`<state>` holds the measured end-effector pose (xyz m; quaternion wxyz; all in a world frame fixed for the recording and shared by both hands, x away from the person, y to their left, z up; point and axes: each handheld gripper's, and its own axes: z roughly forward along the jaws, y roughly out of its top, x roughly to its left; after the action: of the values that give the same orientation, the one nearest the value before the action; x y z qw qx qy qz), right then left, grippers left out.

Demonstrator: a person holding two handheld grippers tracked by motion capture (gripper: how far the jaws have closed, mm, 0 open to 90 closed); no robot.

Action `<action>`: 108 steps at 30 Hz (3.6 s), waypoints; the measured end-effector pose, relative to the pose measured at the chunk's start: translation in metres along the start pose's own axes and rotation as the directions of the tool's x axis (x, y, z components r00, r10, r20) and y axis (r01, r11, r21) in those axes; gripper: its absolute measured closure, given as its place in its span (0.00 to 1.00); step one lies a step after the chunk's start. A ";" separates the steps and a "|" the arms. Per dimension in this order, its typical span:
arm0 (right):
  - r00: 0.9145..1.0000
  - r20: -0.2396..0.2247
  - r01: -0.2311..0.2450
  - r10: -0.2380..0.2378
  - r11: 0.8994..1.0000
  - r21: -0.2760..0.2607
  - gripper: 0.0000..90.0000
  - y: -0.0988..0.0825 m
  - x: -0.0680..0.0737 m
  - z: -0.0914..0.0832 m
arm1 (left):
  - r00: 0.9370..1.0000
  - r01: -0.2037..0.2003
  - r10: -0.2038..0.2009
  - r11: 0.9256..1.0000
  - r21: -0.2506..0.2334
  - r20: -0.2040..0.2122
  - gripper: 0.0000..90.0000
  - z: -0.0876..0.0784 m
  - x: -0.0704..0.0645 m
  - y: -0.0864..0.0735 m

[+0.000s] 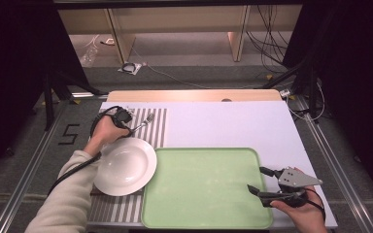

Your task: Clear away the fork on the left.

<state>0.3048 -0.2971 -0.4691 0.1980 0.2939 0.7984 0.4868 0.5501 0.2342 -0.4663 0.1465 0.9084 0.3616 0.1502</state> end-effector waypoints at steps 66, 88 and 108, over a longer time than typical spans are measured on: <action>1.000 0.001 -0.006 0.006 1.000 -0.023 0.27 0.001 0.002 -0.001 | 0.994 0.077 -0.053 0.961 -0.266 0.096 0.86 -0.109 -0.151 -0.014; 1.000 -0.002 -0.001 0.001 1.000 -0.023 0.27 0.002 0.002 -0.001 | 0.983 0.033 -0.003 0.986 -0.165 0.181 0.86 -0.090 -0.221 -0.029; 1.000 -0.004 -0.001 0.001 1.000 -0.022 0.27 0.002 0.002 -0.001 | 0.981 0.008 0.015 0.993 -0.117 0.192 0.86 -0.072 -0.236 -0.031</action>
<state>0.3031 -0.2961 -0.4671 0.1995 0.2910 0.7933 0.4962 0.3401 0.1019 -0.4521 0.2336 0.9091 0.3347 0.0830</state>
